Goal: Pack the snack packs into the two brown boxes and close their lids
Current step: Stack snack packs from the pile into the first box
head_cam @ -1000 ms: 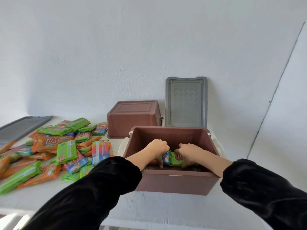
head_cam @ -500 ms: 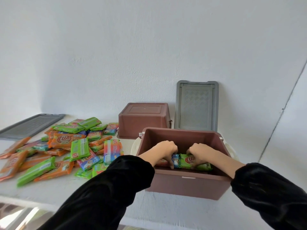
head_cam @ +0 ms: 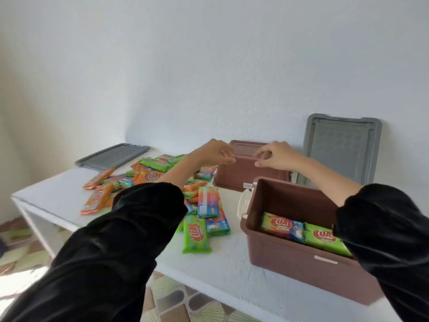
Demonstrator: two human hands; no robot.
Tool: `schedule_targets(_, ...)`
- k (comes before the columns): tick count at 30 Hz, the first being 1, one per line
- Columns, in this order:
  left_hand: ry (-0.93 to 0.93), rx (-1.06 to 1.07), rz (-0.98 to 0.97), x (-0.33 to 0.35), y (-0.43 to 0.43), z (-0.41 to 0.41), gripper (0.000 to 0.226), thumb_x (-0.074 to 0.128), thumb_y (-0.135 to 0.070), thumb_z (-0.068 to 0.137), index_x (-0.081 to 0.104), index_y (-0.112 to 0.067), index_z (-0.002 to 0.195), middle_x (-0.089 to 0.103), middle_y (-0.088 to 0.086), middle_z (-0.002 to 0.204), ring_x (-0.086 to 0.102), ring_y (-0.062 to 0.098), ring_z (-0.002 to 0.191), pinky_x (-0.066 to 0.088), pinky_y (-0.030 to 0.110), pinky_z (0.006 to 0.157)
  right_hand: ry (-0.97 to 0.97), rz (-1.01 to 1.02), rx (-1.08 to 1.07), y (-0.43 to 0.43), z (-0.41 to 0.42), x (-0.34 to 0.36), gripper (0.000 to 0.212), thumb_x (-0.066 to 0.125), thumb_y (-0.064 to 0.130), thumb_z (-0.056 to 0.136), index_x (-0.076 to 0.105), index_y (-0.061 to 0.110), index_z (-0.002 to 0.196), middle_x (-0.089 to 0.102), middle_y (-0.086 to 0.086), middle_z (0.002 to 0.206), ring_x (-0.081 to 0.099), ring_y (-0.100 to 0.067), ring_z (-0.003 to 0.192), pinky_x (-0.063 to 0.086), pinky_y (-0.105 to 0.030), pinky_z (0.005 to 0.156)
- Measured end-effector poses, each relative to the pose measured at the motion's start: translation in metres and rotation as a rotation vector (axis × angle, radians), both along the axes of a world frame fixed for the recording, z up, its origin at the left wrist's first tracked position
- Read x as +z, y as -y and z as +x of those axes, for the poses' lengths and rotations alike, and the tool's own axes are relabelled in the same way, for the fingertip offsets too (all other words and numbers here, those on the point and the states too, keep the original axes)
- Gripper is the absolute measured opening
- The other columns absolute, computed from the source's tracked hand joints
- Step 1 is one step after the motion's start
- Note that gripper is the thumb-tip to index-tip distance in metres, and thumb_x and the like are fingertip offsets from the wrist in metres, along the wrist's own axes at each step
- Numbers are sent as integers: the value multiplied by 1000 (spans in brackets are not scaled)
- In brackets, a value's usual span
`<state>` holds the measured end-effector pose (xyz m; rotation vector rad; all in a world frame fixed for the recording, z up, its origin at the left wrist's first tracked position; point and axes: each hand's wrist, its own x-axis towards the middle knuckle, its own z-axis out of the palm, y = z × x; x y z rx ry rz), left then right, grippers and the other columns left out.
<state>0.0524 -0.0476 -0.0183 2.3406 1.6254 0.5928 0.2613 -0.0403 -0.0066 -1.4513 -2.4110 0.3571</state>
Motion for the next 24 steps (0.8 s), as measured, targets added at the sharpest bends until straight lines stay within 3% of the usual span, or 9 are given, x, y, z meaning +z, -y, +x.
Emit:
schedule_targets(5, 4, 429, -138, -33, 25, -102, 43, 61, -27, 89, 54, -7, 126, 56, 9, 122, 53, 23, 110, 41, 29, 91, 66, -2, 134, -1, -97, -25, 34, 64, 26, 85, 64, 11, 115, 65, -6, 118, 60, -21, 107, 43, -27, 81)
schedule_targets(8, -17, 640, -274, -63, 31, -131, 44, 54, -39, 91, 52, -1, 114, 51, 10, 108, 49, 19, 93, 41, 29, 77, 165, -55, 100, -7, -139, -56, 40, 60, 27, 87, 57, 4, 119, 61, -11, 121, 59, -25, 101, 47, -31, 73)
schedule_targets(9, -13, 689, -312, -74, 30, -132, 47, 51, -43, 92, 51, -2, 114, 52, 14, 110, 51, 21, 97, 43, 31, 80, 215, -102, 80, -10, -148, -69, 43, 58, 28, 88, 53, 3, 122, 58, -12, 123, 57, -26, 102, 46, -31, 70)
schedule_targets(12, 103, 791, -378, -105, 27, -120, 85, 49, -55, 88, 19, 2, 144, 27, 24, 146, 29, 37, 135, 33, 43, 106, 290, -222, 9, -17, -166, -104, 67, 56, 44, 86, 36, 8, 140, 47, -14, 139, 48, -31, 122, 43, -34, 90)
schedule_targets(16, 39, 860, -339, -127, 17, -94, 104, 50, -66, 81, -3, -8, 149, 25, 26, 145, 29, 37, 134, 32, 42, 106, 305, -270, -35, -28, -177, -138, 94, 56, 59, 79, 14, 10, 148, 39, -15, 145, 38, -34, 131, 35, -39, 100)
schedule_targets(20, -93, 888, -324, -133, 7, -90, 99, 56, -57, 82, 8, 0, 146, 31, 24, 142, 33, 35, 131, 35, 38, 104, 345, -236, -107, -25, -178, -148, 90, 58, 51, 82, 10, 16, 148, 34, -24, 143, 27, -39, 134, 39, -38, 98)
schedule_targets(24, -179, 876, -246, -129, 3, -94, 76, 55, -45, 88, 25, 4, 138, 44, 19, 134, 44, 31, 124, 36, 35, 101, 299, -265, -106, -21, -177, -141, 95, 63, 44, 81, 2, 20, 150, 30, -26, 140, 26, -37, 134, 43, -36, 93)
